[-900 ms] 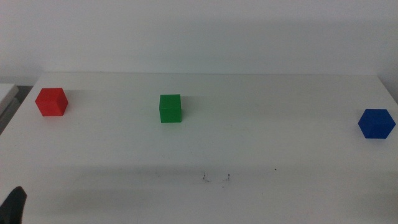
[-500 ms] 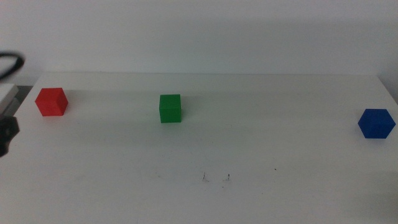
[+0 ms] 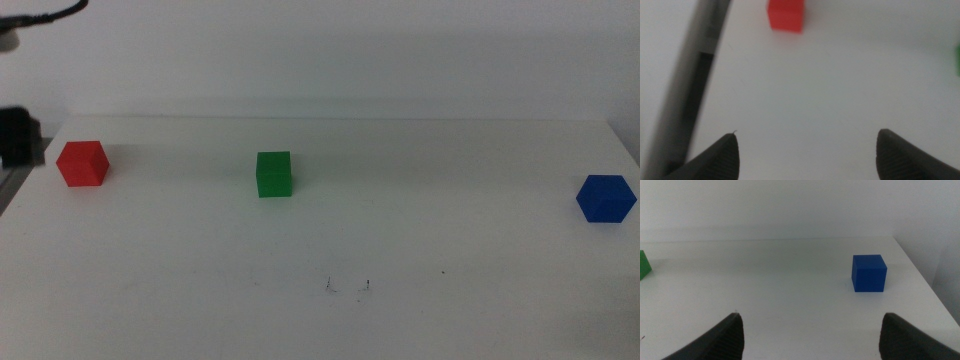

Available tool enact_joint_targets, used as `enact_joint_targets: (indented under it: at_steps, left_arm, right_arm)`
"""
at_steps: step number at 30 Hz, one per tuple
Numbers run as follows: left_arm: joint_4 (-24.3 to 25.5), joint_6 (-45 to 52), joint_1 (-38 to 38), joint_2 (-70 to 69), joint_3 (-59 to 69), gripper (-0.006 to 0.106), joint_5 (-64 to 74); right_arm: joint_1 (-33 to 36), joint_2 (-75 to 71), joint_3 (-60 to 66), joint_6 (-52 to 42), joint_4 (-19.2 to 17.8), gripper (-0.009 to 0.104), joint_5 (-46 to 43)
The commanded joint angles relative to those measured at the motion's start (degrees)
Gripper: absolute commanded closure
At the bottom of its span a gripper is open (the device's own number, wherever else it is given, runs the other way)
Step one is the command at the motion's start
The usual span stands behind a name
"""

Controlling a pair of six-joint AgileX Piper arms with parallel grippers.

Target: Stack red cubes first, then green, then blue cubes in a specific spot.

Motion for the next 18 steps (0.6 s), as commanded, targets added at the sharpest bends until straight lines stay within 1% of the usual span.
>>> enact_joint_targets:
  at_steps: [1,5,12,15,18]
  left_arm:
    - [-0.4,4.8,1.6,5.6,-5.5,0.007,0.2]
    - [-0.8,8.2,4.4,18.4,-18.0,0.007,6.5]
    - [-0.8,11.2,4.5,37.3,-34.9,0.007,9.2]
    - [-3.6,12.3,5.2,44.2,-42.2,0.007,11.3]
    - [-6.5,15.6,5.9,49.9,-48.7,0.007,13.1]
  right_arm:
    - [-0.1,-0.2,0.1,-0.4,-0.2,0.002,-0.2]
    - [-0.1,-0.2,0.1,-0.4,-0.2,0.002,-0.2]
    - [-0.1,-0.2,0.1,-0.4,-0.2,0.002,-0.2]
    - [-0.1,-0.2,0.1,-0.4,-0.2,0.002,-0.2]
    - [-0.1,-0.2,0.1,-0.4,-0.2,0.002,-0.2]
